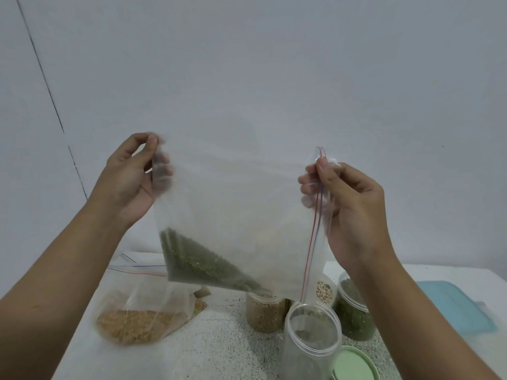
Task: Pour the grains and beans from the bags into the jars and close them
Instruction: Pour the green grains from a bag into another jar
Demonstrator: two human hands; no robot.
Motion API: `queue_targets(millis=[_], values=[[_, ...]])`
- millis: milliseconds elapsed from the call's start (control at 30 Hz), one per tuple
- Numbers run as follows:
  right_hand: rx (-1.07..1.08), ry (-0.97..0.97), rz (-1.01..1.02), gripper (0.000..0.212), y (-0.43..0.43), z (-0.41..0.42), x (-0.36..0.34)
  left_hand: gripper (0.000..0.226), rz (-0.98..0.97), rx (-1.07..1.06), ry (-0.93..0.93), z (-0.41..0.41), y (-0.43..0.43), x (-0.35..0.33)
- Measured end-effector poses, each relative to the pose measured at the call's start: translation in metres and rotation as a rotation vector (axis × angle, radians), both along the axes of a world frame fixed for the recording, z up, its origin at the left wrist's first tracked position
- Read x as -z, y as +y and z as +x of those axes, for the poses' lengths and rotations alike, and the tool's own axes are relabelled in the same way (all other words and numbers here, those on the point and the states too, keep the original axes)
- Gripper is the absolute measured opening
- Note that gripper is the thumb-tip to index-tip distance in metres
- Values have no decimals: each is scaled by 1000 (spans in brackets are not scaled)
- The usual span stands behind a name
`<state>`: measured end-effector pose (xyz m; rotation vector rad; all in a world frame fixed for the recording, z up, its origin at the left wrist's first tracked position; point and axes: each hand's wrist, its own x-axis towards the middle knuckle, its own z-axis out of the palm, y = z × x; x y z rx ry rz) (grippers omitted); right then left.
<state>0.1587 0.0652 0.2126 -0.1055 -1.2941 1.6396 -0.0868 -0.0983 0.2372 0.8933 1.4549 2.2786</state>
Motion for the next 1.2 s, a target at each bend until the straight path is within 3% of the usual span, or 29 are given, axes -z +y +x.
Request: queue_targets(millis=[333, 667, 1200], values=[[-125, 2, -83, 18, 5, 24, 14, 33, -2, -67, 21, 37, -1, 1], [-159, 13, -183, 13, 7, 37, 21, 20, -40, -72, 42, 53, 0, 1], [-12, -62, -232, 13, 0, 42, 21, 15, -66, 32, 97, 45, 5, -10]])
